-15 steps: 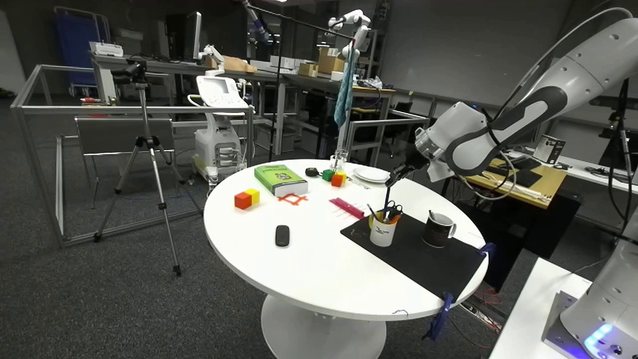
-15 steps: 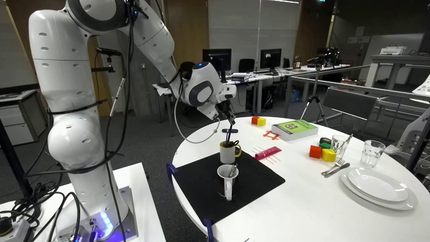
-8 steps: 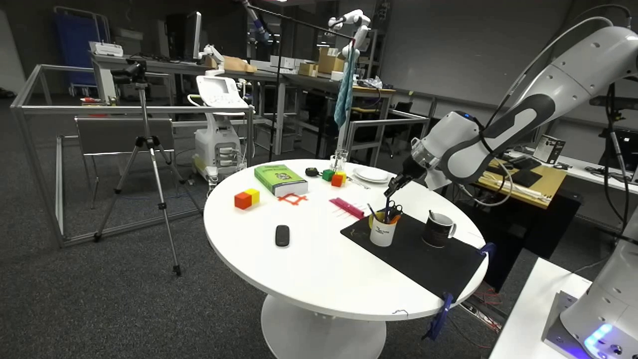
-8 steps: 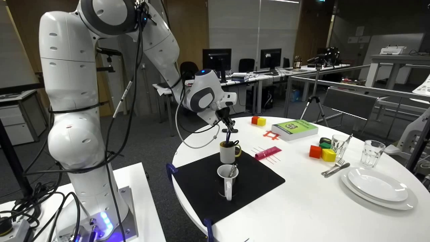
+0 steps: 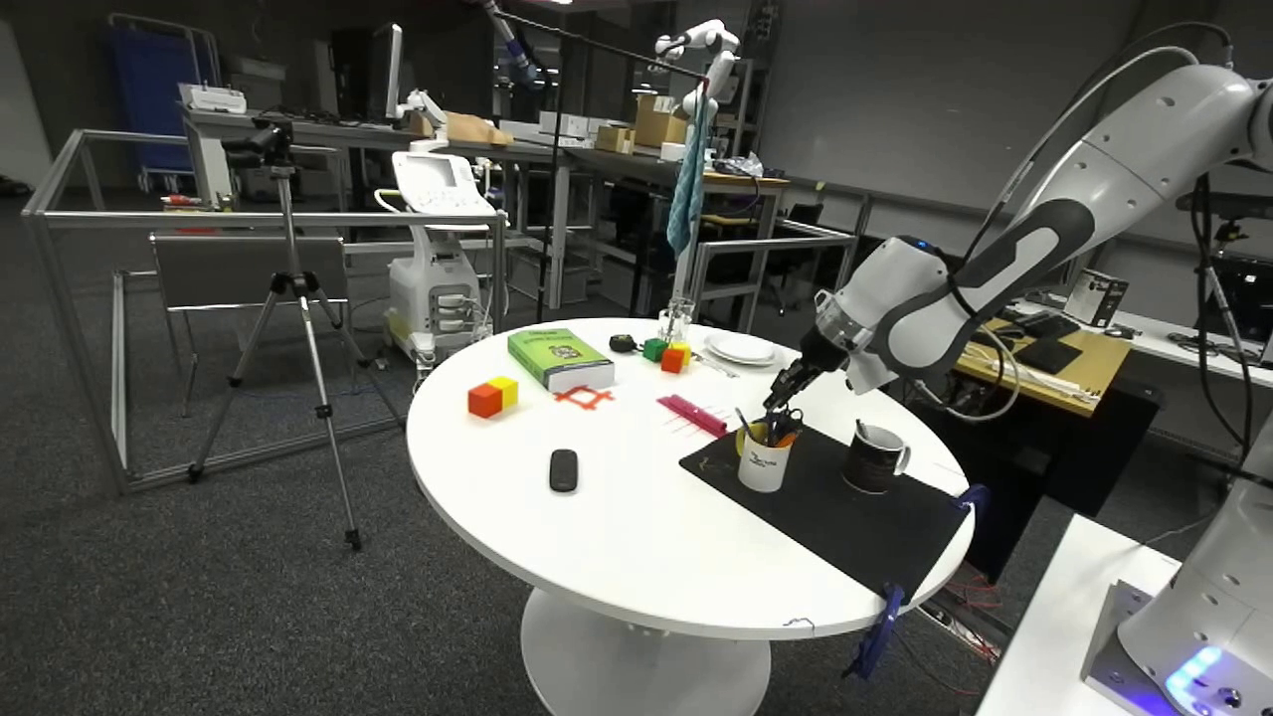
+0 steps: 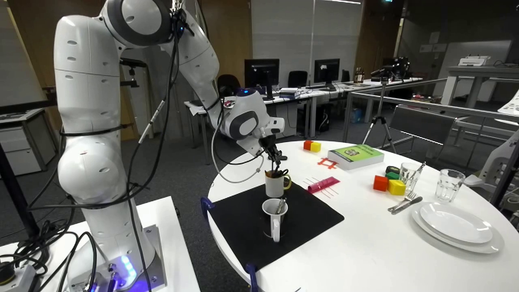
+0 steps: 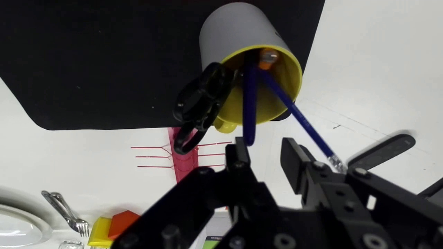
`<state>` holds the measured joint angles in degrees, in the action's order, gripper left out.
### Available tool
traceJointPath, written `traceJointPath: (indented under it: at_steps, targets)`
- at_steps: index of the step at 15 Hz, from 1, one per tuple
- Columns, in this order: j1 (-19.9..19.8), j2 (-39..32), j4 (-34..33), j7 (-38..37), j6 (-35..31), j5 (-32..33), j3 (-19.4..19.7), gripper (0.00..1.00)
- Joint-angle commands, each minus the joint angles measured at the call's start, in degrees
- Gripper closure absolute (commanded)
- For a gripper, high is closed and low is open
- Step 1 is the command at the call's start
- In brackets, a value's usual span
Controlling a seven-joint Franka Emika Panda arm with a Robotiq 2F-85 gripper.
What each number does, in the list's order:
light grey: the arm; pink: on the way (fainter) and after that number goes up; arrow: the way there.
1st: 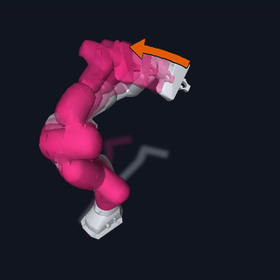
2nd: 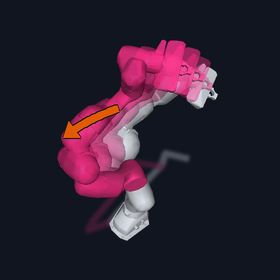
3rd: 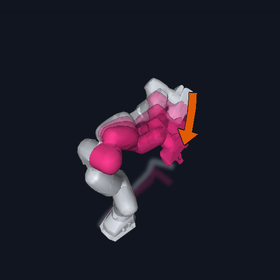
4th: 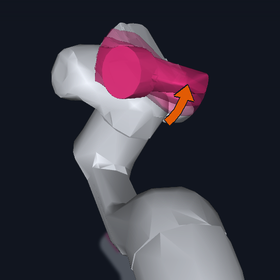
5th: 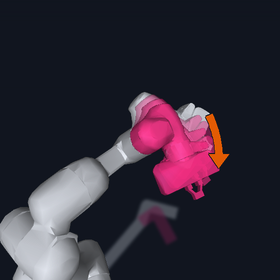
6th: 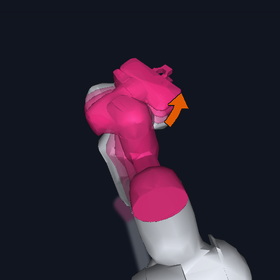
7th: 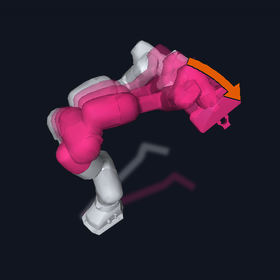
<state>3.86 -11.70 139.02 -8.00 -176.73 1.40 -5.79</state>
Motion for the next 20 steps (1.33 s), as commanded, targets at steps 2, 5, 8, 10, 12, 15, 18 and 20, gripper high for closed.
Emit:
traceJointPath:
  at_steps: [2,5,8,10,12,15,18,20]
  targets:
    - [-0.2,1.1,-1.6,2.2,0.7,-2.2,-0.7,0.26]
    - [-0.3,3.1,-2.3,1.9,0.2,-2.5,-0.4,0.05]
    - [-0.4,5.5,-3.2,0.1,1.3,0.3,1.3,0.00]
    - [-0.4,7.0,-3.5,-0.5,3.0,1.5,3.0,0.00]
    - [-0.8,8.1,-3.6,-0.4,4.5,1.8,4.2,0.00]
    - [-1.8,9.9,-3.2,2.2,7.4,-0.3,5.1,0.00]
    - [-2.9,11.3,-2.2,4.4,8.9,0.7,6.3,0.00]
    - [-3.8,12.0,-1.5,6.4,9.2,1.4,7.0,0.00]
